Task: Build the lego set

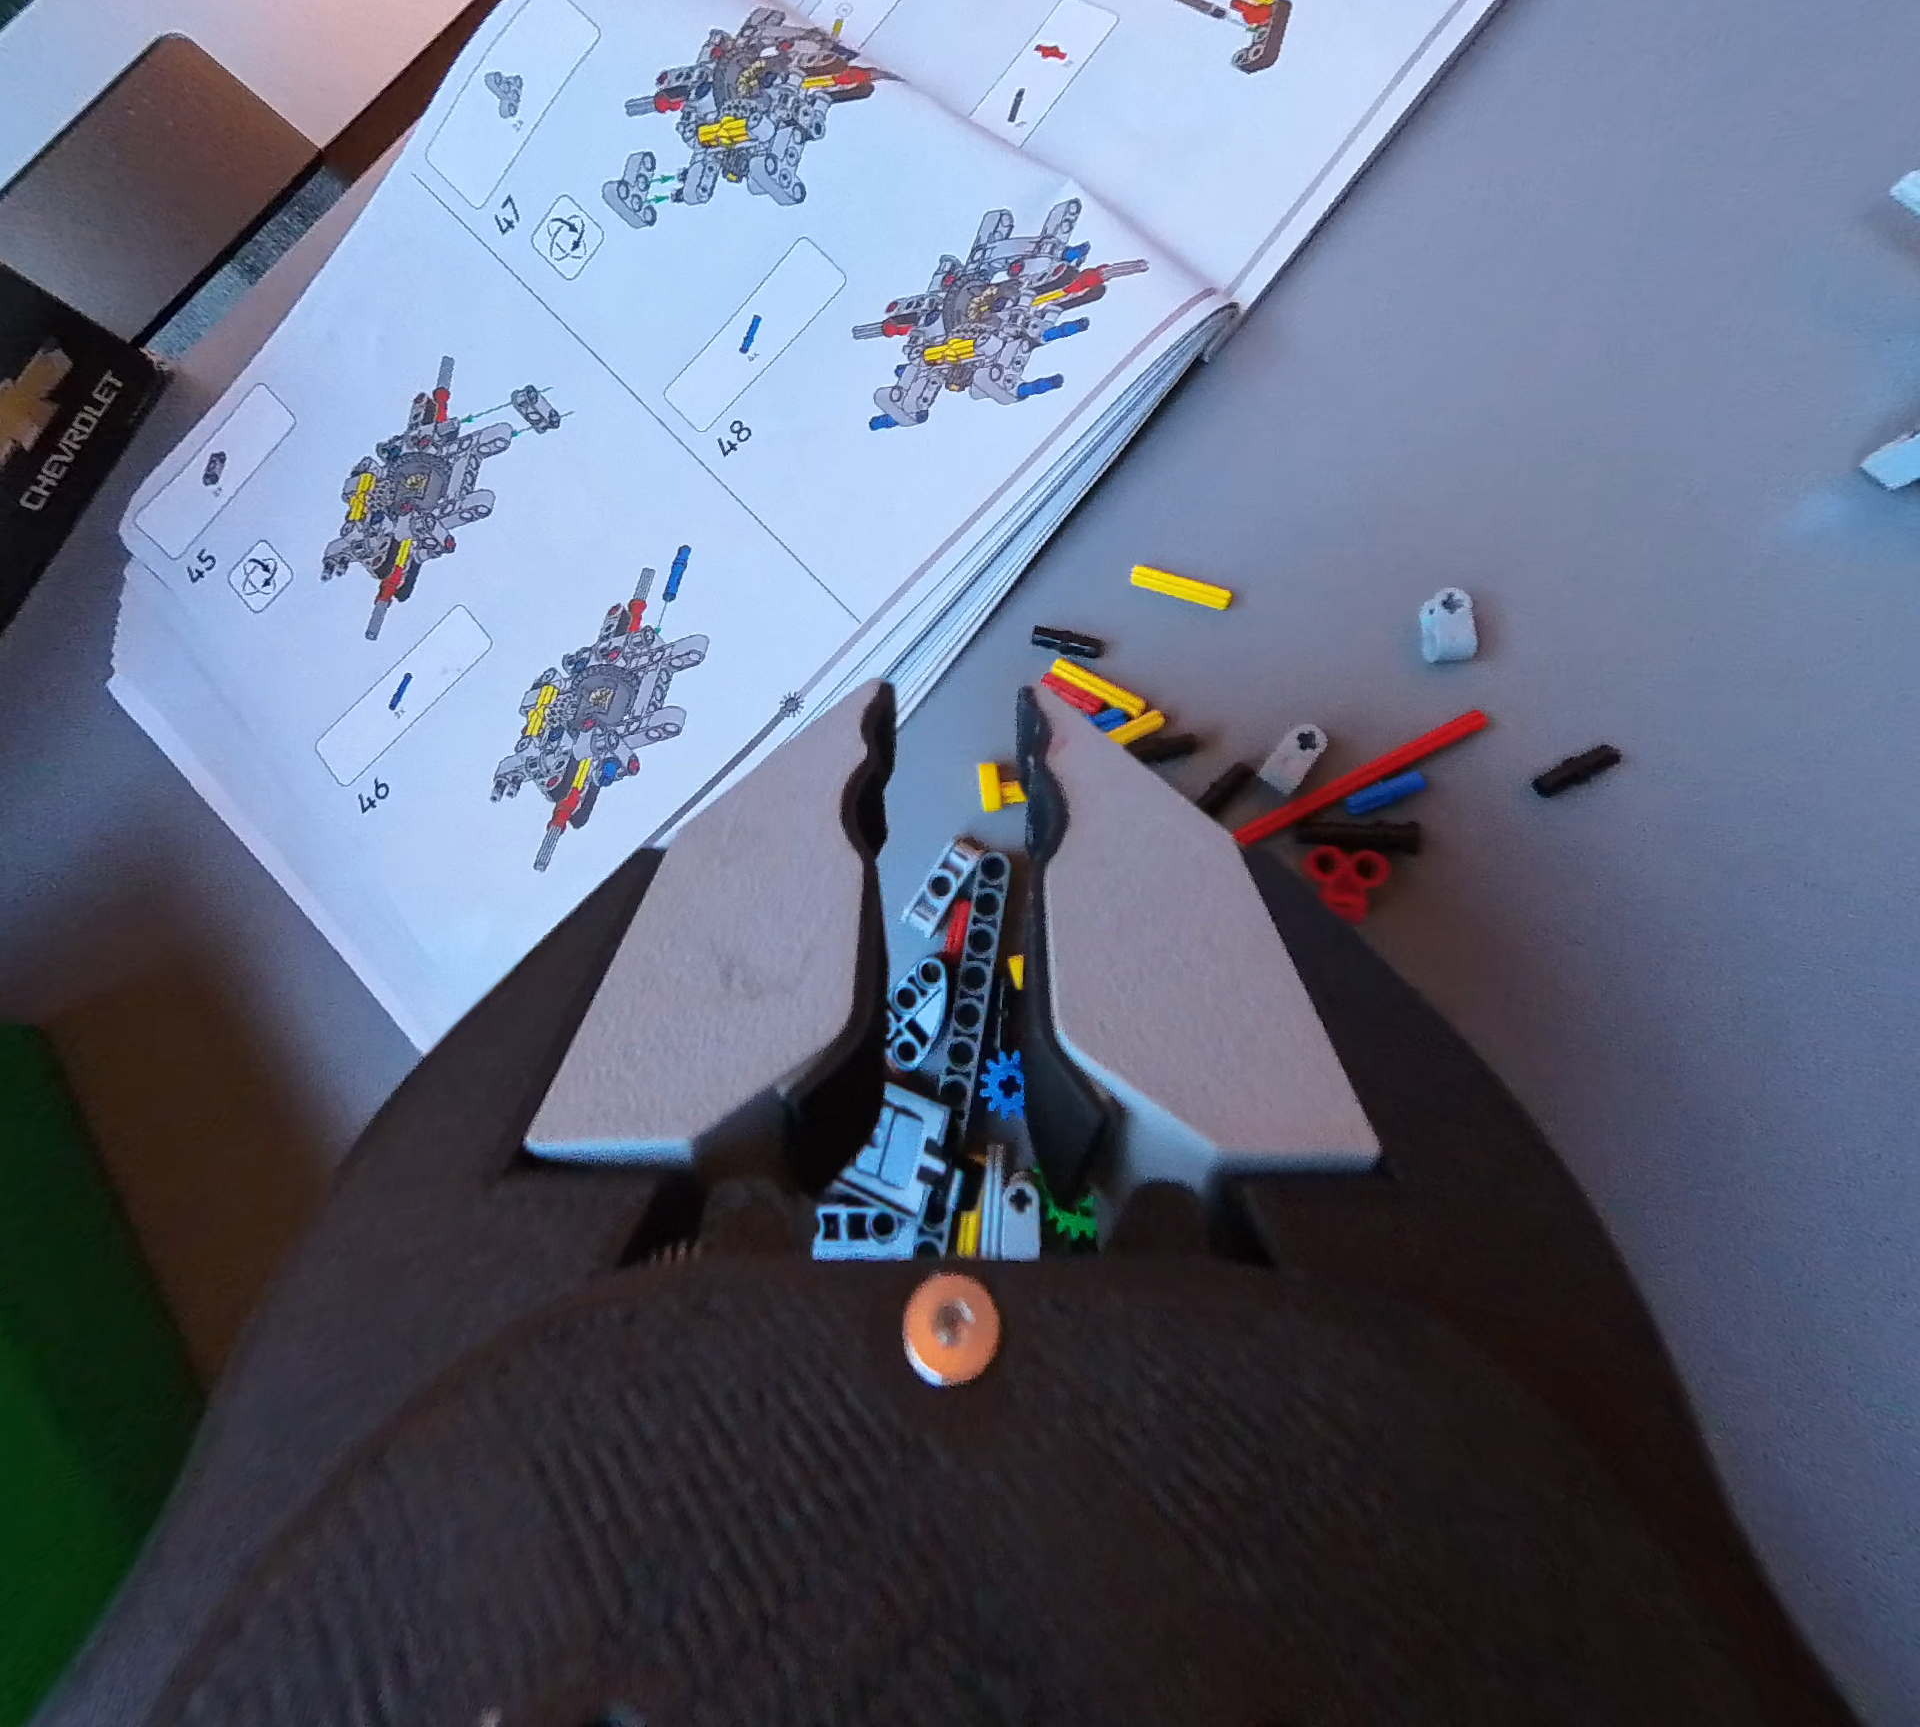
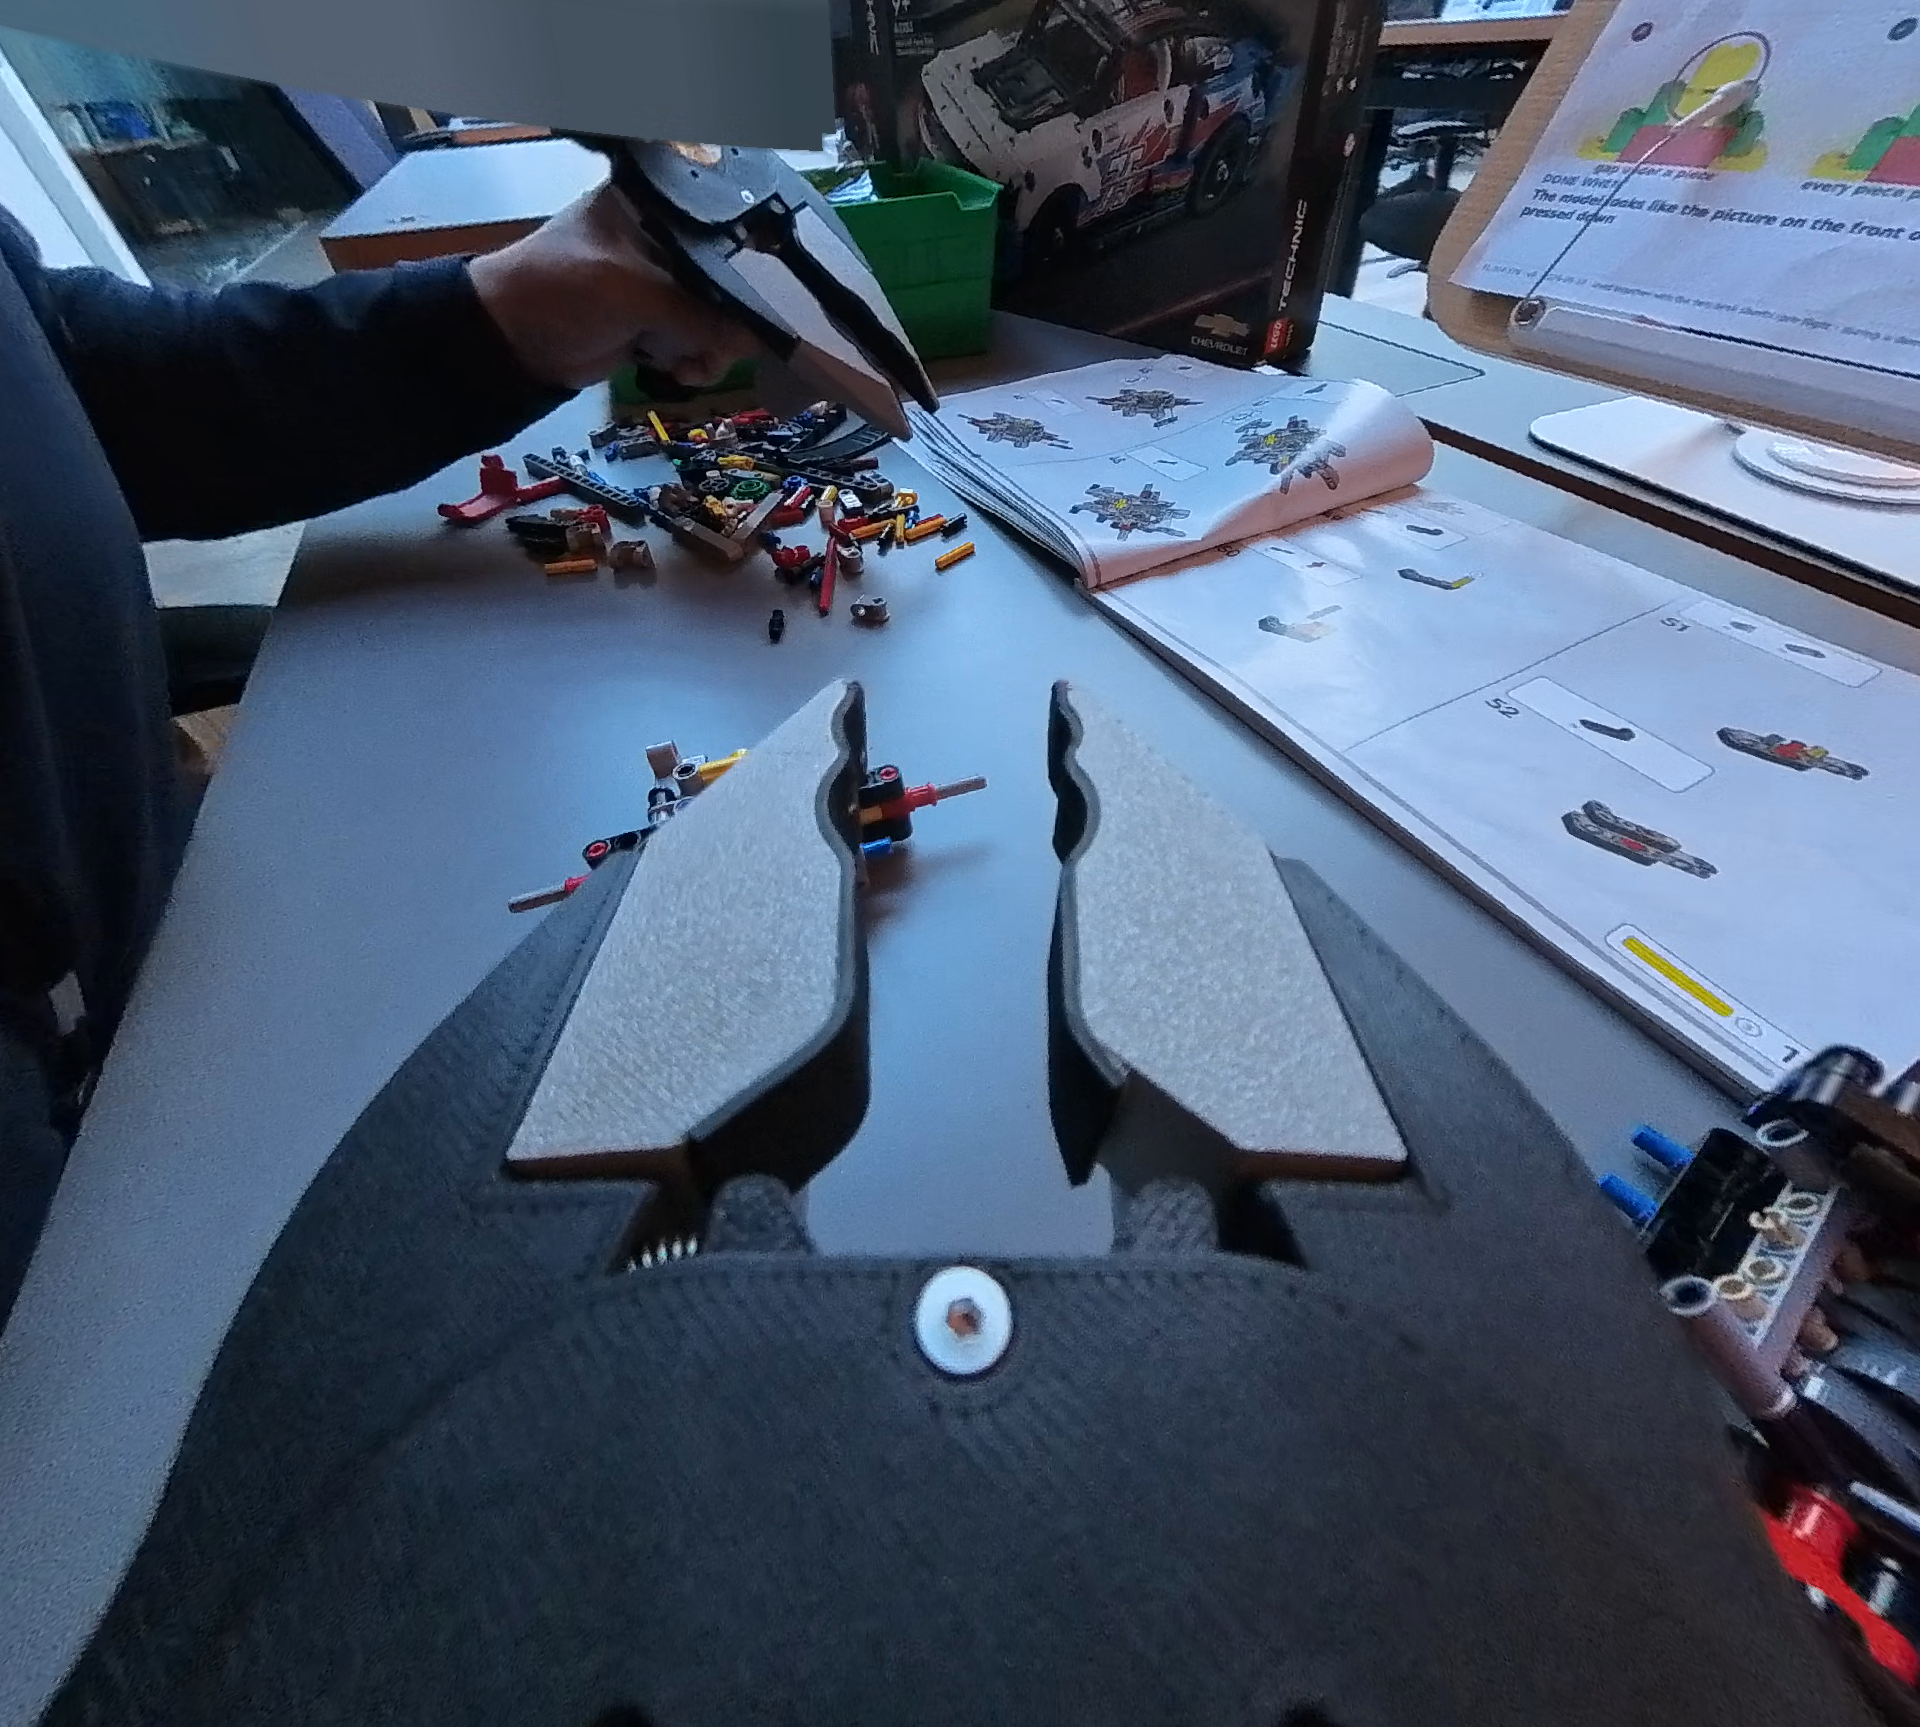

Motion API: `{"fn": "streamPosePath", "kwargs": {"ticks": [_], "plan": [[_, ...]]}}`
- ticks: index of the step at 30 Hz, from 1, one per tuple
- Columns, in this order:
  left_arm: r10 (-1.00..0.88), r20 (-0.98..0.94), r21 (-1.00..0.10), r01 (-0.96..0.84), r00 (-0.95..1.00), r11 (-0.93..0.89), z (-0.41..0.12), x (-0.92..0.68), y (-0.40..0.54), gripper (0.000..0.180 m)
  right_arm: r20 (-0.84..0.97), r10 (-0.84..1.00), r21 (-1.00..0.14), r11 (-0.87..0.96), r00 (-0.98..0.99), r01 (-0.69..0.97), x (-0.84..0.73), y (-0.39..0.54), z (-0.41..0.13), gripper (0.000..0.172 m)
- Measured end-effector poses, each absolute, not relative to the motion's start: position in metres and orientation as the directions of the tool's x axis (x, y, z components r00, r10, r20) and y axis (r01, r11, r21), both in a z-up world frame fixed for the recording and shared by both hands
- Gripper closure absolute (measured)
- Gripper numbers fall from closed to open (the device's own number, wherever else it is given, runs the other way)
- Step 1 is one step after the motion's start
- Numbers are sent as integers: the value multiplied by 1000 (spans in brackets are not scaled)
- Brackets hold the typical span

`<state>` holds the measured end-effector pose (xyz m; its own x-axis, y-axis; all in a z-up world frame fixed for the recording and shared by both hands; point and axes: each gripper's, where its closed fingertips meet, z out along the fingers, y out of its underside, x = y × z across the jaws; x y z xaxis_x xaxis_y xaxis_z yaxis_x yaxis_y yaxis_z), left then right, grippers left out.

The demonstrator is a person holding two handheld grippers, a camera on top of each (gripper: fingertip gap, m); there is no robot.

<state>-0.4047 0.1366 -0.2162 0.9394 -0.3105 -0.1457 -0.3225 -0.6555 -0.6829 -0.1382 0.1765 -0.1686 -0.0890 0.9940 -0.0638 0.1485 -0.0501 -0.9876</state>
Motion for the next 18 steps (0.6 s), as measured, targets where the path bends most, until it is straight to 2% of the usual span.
{"fn": "streamPosePath", "kwargs": {"ticks": [13, 18], "plan": [[-163, -114, -617, -198, 980, -761, -195, -439, 59, 166, -70, 994, -989, -58, -83, 136, -137, 178, -167, 147], [-178, -164, -569, -241, 970, -786, -192, -433, 26, 166, -75, 995, -991, -67, -69, 119, -135, 180, -165, 148]]}}
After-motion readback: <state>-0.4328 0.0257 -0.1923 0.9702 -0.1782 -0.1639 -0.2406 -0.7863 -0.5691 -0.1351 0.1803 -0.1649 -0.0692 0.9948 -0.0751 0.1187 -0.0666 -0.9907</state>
